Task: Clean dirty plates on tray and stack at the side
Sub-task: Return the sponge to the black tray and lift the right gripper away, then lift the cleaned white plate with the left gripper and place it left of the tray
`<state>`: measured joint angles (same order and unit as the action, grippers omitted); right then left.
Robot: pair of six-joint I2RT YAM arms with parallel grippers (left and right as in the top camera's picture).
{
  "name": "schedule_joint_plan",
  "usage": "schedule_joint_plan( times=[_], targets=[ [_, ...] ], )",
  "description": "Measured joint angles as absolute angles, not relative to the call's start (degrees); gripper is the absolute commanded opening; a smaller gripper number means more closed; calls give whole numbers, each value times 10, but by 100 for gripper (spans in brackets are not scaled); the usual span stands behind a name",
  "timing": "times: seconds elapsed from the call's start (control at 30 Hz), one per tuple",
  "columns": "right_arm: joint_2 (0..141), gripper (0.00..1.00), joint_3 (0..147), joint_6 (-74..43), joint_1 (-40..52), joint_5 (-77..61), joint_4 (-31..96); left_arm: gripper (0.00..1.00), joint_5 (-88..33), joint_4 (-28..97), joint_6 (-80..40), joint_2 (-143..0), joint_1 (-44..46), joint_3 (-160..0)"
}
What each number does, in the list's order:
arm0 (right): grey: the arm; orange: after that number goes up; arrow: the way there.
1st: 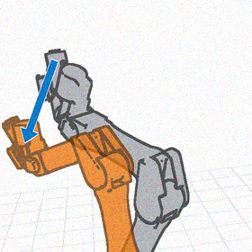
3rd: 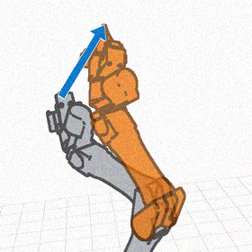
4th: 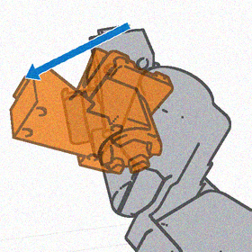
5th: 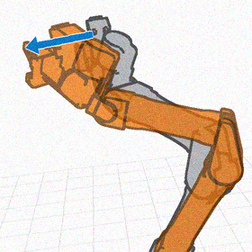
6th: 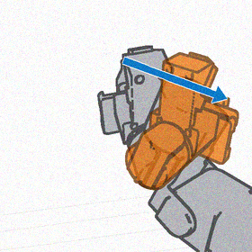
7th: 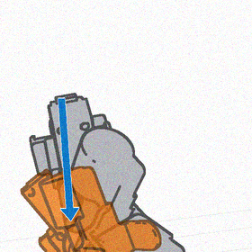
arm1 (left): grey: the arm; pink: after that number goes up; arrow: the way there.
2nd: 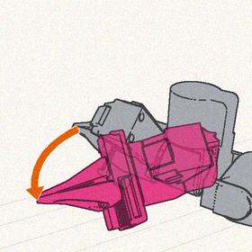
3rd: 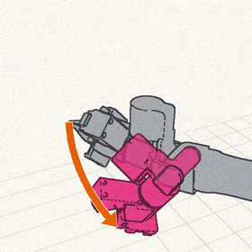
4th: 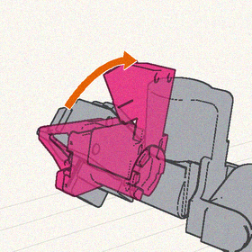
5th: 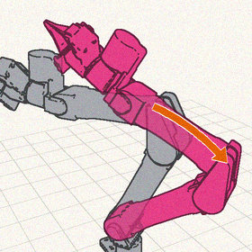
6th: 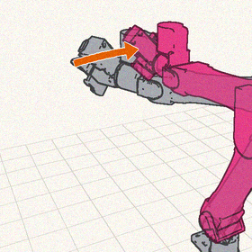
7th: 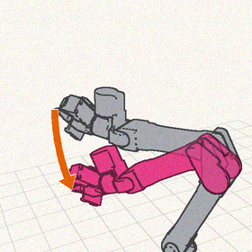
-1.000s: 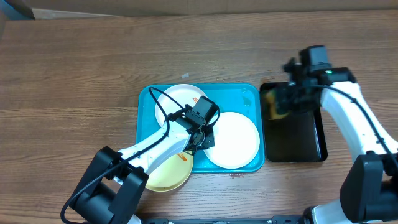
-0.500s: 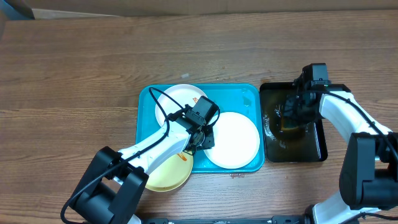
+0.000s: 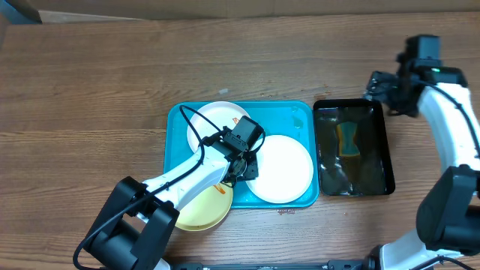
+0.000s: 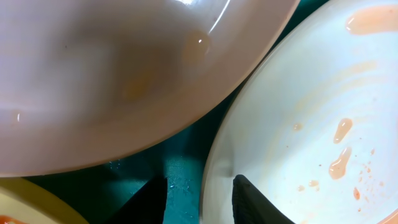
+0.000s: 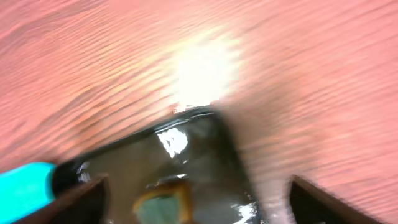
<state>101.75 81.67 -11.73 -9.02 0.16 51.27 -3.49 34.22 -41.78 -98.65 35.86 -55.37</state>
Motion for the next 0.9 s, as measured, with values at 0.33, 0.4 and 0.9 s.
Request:
schedule_joint_plan(
  times=[0.33,0.4,0.9],
  targets=[
    [1018,100,816,-131,-157,15,521,4,-37,342,-418,-987,359,-554],
    [1018,100,816,-133,-157,15,520,4,-39,342,-417,-987,359,-554],
    [1018,100,816,-133,-157,15,520,4,-75,475,-328,-987,293,-691]
  ],
)
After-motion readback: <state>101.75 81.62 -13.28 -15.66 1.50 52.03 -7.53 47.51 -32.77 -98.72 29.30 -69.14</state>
